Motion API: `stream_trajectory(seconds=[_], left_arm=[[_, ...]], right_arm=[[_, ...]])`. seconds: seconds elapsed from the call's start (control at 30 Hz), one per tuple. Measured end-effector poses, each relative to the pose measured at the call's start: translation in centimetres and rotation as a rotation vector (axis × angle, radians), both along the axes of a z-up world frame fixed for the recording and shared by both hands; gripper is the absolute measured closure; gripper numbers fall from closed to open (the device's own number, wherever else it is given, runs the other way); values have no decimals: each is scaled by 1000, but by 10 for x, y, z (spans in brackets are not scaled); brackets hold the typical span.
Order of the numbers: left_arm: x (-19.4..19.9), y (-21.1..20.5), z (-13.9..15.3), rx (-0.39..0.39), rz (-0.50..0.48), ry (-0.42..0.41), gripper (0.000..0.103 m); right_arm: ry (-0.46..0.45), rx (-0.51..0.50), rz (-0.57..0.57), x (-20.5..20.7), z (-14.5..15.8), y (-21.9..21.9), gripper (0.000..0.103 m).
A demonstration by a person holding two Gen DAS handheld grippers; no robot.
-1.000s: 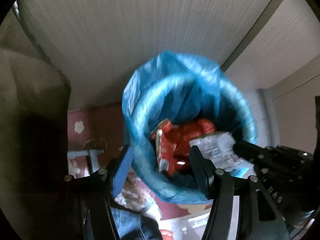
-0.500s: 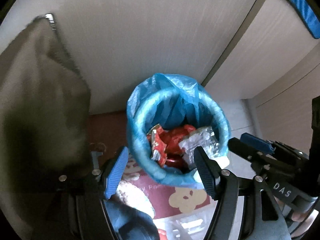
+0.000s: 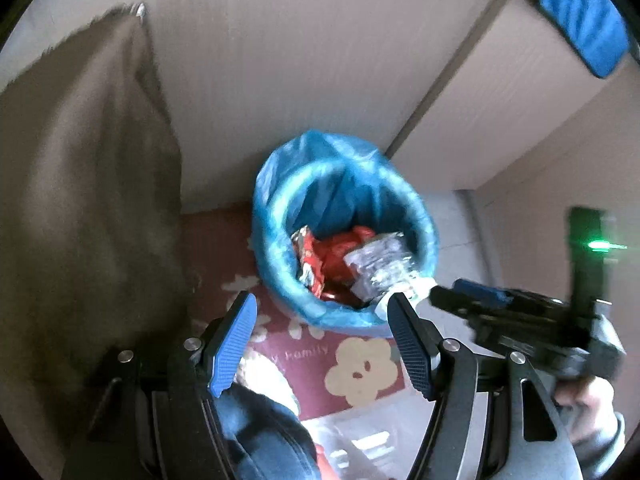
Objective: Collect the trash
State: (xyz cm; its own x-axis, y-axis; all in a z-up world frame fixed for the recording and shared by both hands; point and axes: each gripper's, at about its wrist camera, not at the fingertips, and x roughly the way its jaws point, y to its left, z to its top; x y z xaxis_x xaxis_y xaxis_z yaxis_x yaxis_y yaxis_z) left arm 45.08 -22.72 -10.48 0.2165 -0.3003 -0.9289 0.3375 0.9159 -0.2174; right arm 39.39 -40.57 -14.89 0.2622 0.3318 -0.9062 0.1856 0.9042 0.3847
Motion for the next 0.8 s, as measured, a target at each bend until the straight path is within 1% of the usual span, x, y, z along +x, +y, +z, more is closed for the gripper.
stream_trajectory(seconds=[0.03, 0.1, 0.23, 0.3, 0.33, 0.4, 0.43, 0.53, 0.6, 0.63, 0.67, 0.73, 0.8], left_arm=[[0, 0, 6, -3, -11, -29, 35], [1, -1, 11, -10, -22, -56, 35], [10, 1, 9, -28, -19, -45, 35], [14, 1, 5, -22, -24, -38, 35], [15, 1, 2, -12, -29, -38, 35], [18, -2, -5, 4, -36, -30, 35], [20, -3, -8, 3, -37, -25, 35], [21, -6, -16, -4, -42, -10, 35], [20, -9, -20, -4, -57, -2, 35], [20, -11, -22, 0, -64, -4, 35], [20, -13, -23, 6, -70, -11, 35], [20, -17, -25, 12, -74, -18, 35], [21, -18, -27, 4, -74, -15, 35]], right_arm=[[24, -5, 3, 0, -8, -3, 61], [66, -15, -28, -2, -26, -13, 59], [123, 8, -95, 0, -58, -23, 61], [152, -11, -90, 3, -69, -21, 71], [151, -35, -78, 4, -71, -18, 78], [159, -106, -43, 9, -73, -12, 88], [154, -117, -34, 10, -74, -12, 97], [128, -114, -7, 17, -74, -14, 97], [96, -93, -32, 17, -68, -22, 96], [92, -68, -50, 15, -65, -28, 92], [95, -44, -75, 11, -62, -34, 77], [106, -25, -111, 4, -60, -42, 53], [115, -14, -149, 0, -64, -47, 53]])
